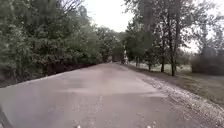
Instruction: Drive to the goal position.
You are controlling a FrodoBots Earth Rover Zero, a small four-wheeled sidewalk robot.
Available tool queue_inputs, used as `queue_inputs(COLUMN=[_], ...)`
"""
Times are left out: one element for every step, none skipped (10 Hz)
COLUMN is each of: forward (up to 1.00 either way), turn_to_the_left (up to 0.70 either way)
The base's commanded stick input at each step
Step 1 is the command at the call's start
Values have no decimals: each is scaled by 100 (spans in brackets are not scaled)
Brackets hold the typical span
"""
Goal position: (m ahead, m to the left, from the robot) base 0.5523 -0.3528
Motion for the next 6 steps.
queue_inputs(forward=[70, 70, 70, 48, 0, 0], turn_to_the_left=[18, 32, 25, 12, 0, 0])
